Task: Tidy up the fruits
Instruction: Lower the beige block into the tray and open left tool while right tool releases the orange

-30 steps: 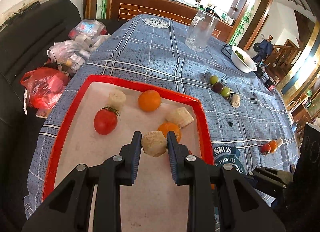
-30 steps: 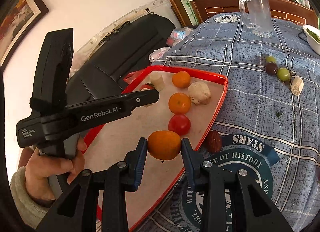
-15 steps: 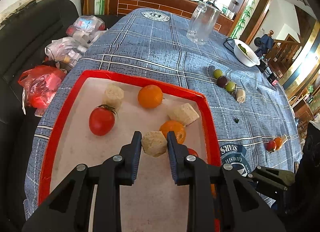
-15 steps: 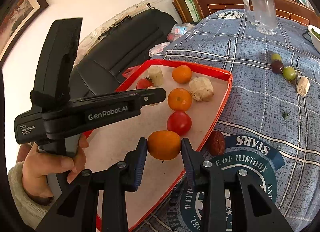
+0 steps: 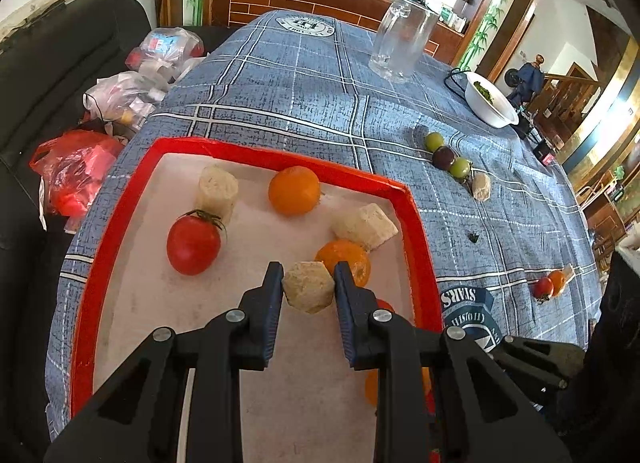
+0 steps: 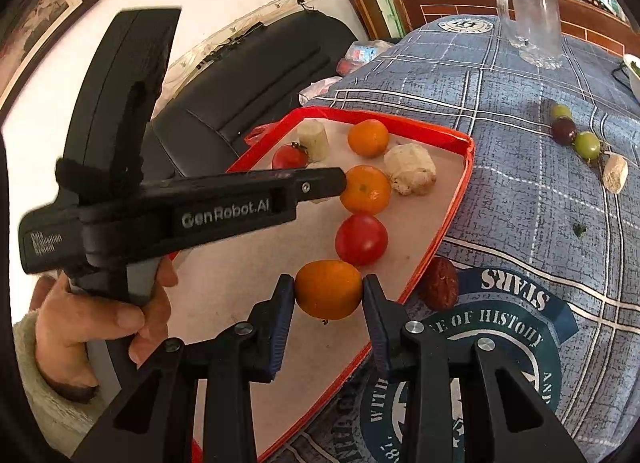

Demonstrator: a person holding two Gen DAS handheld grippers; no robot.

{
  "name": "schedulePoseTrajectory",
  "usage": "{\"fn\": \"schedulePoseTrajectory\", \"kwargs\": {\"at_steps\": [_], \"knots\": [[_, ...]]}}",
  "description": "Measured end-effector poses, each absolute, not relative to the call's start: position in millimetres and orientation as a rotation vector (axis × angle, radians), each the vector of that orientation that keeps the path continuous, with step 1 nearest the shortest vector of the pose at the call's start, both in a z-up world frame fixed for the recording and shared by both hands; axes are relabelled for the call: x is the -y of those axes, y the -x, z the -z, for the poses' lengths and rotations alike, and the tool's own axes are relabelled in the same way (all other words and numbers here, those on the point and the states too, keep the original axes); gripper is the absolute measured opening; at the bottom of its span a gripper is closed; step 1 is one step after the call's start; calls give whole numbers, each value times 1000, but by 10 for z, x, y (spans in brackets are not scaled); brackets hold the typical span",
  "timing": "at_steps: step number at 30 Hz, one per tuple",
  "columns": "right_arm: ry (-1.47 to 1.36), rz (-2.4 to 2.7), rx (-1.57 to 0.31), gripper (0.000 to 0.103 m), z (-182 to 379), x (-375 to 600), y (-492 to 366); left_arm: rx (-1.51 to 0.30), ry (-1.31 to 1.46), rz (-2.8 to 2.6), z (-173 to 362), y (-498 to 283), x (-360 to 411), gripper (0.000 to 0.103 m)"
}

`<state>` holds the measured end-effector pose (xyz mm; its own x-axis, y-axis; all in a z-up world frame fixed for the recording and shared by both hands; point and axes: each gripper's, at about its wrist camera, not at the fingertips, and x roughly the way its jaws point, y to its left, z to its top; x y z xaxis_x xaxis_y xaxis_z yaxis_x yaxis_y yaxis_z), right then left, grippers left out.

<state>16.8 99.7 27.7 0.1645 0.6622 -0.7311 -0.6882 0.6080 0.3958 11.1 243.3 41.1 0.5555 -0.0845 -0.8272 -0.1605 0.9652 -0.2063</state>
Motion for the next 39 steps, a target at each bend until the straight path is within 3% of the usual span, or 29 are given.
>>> {"fn": "schedulePoseTrajectory", "kwargs": {"at_steps": [31, 39], "knots": [[188, -987, -943, 35, -232, -1208, 71, -989, 213, -76, -460, -305, -2480, 23], [190, -988, -938, 36, -240, -1223, 88, -1042, 189, -105, -256, -269, -2501, 23]]}}
